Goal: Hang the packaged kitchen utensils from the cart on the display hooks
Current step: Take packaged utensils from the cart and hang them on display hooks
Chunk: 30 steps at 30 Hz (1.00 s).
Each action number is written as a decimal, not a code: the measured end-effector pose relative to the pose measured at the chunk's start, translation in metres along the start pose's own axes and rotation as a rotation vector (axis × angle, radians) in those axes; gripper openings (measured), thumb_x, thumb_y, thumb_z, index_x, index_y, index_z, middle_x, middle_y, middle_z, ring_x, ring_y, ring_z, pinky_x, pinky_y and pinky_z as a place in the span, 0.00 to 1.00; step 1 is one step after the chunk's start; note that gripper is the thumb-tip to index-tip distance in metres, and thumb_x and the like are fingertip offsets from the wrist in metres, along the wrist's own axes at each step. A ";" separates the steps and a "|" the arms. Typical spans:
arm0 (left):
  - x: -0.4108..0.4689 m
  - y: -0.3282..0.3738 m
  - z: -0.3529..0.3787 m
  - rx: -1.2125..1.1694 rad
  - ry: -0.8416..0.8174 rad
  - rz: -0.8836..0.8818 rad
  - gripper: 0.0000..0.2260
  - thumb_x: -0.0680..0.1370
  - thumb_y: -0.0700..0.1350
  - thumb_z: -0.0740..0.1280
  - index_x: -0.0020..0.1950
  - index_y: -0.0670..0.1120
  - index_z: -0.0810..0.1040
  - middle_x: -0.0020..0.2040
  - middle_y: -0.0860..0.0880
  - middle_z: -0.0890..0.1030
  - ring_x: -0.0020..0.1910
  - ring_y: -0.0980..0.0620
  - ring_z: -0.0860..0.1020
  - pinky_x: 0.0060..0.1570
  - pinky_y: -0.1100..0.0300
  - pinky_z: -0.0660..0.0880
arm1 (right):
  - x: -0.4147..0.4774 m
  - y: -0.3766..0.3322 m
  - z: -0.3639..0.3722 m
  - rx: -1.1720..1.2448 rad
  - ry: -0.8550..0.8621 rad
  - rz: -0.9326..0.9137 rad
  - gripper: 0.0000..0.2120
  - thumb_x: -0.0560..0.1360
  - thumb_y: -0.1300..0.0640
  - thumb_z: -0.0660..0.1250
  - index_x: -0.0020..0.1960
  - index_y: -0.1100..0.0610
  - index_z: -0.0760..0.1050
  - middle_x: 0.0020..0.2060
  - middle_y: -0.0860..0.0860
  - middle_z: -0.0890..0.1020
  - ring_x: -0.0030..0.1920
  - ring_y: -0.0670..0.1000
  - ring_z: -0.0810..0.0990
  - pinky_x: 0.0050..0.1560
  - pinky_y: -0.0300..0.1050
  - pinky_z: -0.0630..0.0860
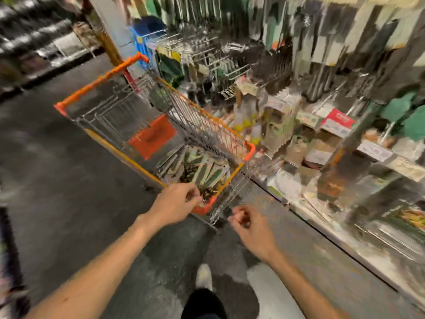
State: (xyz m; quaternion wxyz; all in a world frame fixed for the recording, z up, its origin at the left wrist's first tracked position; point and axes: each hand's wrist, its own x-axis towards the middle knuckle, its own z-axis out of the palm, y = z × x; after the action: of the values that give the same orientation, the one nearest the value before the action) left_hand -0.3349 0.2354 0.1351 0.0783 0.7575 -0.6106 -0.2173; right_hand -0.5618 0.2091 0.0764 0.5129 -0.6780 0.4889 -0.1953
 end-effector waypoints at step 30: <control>0.393 -0.392 0.045 -0.215 -0.446 -0.455 0.19 0.81 0.46 0.65 0.71 0.43 0.69 0.66 0.42 0.76 0.61 0.41 0.77 0.57 0.51 0.73 | 0.479 0.011 0.253 -0.319 -0.201 0.534 0.08 0.78 0.57 0.63 0.47 0.63 0.74 0.39 0.56 0.79 0.41 0.55 0.77 0.42 0.45 0.72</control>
State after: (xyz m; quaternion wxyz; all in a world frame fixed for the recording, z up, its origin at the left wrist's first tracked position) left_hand 0.0577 -0.0401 -0.1473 -0.0281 0.7956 -0.4016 -0.4528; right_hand -0.1600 -0.0768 -0.1472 0.4789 -0.6137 0.6208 0.0931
